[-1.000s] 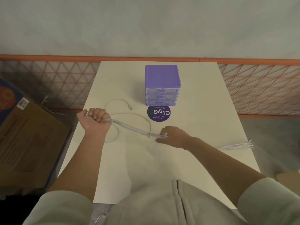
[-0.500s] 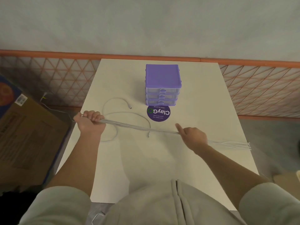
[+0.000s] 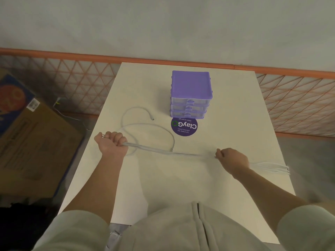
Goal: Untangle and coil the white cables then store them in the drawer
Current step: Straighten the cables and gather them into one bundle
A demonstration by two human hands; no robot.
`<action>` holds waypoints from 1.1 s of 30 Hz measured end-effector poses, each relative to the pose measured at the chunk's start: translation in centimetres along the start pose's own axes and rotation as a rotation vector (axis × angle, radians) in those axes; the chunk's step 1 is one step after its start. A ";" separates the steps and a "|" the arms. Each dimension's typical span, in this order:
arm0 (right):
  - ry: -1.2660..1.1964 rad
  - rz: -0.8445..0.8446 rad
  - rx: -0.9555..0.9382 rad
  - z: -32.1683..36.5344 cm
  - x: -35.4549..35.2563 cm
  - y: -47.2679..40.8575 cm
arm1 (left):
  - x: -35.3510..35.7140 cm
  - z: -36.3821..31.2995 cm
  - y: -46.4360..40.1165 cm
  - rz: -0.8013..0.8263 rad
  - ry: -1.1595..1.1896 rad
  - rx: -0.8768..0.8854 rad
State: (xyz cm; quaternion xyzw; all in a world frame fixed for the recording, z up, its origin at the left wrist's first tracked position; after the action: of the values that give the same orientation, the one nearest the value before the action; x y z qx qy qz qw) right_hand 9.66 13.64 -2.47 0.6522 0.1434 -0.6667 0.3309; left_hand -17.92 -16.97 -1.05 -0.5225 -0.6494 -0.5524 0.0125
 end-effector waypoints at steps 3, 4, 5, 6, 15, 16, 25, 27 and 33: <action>0.001 0.033 -0.049 1.7 0.7 -0.5 | 0.0 -0.8 0.1 -0.008 -0.001 0.023; 0.007 0.063 -0.060 2.4 0.8 -0.7 | 0.1 -1.0 0.1 -0.005 0.002 0.026; 0.012 0.093 -0.074 3.3 0.8 -0.9 | 0.2 -1.2 0.1 0.000 0.004 0.024; -0.002 0.125 -0.089 4.2 0.9 -1.2 | 0.4 -1.3 0.2 0.007 0.004 0.020; -0.010 0.135 -0.519 14.3 2.2 -1.9 | 1.1 -1.2 0.7 0.047 -0.129 -0.014; 0.054 0.150 -0.567 14.8 2.6 -1.6 | 1.2 -1.2 0.7 0.052 -0.140 -0.012; 0.149 0.021 -0.629 15.6 3.0 -0.6 | 1.2 -1.0 0.8 0.171 -0.151 -0.060; 0.124 0.020 -0.640 15.1 3.3 -0.2 | 1.6 -0.9 1.0 0.212 -0.152 -0.069; -0.192 -0.093 -0.529 16.0 0.9 0.7 | 2.4 -0.7 1.5 0.230 -0.187 -0.074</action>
State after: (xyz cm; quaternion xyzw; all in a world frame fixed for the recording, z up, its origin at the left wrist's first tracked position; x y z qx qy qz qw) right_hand -2.29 2.94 -1.48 0.4700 0.3102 -0.6793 0.4705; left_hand -18.34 -16.10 1.74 -0.6429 -0.5628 -0.5196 -0.0039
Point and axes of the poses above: each hand's wrist, its own y-axis away from the middle knuckle, its own x-axis out of the palm, z = x × y, the point moved 5 cm from there along -y, towards the middle knuckle, and after that the axes turned 8 degrees about -z, right-handed, at the moved point
